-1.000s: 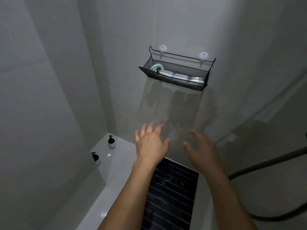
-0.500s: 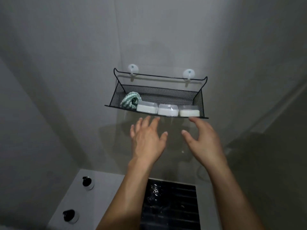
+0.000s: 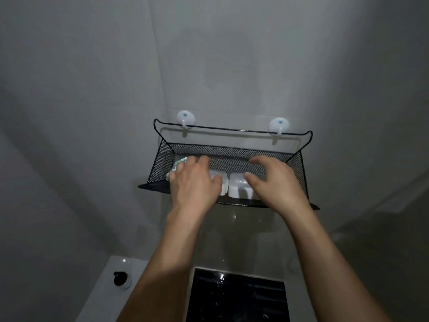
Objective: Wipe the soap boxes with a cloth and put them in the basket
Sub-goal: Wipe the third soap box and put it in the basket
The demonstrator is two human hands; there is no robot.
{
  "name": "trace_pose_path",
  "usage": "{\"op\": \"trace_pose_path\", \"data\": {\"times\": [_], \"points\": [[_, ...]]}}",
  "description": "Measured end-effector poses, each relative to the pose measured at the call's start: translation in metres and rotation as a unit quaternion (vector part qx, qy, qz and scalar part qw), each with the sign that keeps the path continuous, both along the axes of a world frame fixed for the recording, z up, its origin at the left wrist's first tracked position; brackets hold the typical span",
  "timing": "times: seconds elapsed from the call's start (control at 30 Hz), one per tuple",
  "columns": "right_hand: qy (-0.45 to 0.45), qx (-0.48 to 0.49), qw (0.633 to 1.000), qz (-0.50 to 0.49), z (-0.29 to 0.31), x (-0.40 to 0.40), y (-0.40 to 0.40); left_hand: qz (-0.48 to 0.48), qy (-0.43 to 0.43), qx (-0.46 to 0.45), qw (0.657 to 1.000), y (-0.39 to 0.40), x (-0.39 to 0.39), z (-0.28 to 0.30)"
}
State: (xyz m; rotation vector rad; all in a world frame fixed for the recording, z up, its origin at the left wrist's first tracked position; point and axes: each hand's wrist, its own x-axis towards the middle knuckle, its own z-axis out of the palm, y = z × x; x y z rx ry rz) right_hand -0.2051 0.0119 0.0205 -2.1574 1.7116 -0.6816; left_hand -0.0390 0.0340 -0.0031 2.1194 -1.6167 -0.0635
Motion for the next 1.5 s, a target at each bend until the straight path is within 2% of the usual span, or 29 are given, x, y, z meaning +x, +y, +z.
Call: {"op": "trace_pose_path", "data": {"times": [0.07,0.3,0.5,0.73,0.93,1.23,1.4,1.5], "points": [[0.034,0.031,0.998,0.038,0.002,0.009,-0.021,0.032,-0.020,0.038,0.999,-0.009,0.005,0.003],[0.137,0.080,0.974,0.165,-0.009,0.039,-0.068,0.092,-0.012,0.122,0.988,-0.031,0.006,-0.003],[0.141,0.106,0.966,0.188,-0.022,0.039,-0.073,0.078,0.013,0.159,0.984,-0.042,0.005,-0.006],[0.105,0.098,0.975,0.167,-0.028,0.036,-0.057,0.072,0.033,0.114,0.990,-0.038,0.004,-0.012],[0.057,0.093,0.986,0.129,-0.029,0.035,-0.050,0.064,0.115,0.046,0.990,-0.037,0.010,-0.007],[0.007,0.098,0.989,0.108,-0.031,0.033,-0.042,0.070,0.184,-0.012,0.980,-0.042,0.017,-0.004],[-0.063,0.087,0.991,0.085,-0.028,0.027,-0.040,0.078,0.259,-0.035,0.962,-0.045,0.035,-0.002],[-0.090,0.050,0.993,0.059,-0.022,0.020,-0.044,0.067,0.387,-0.044,0.919,-0.047,0.048,0.006]]}}
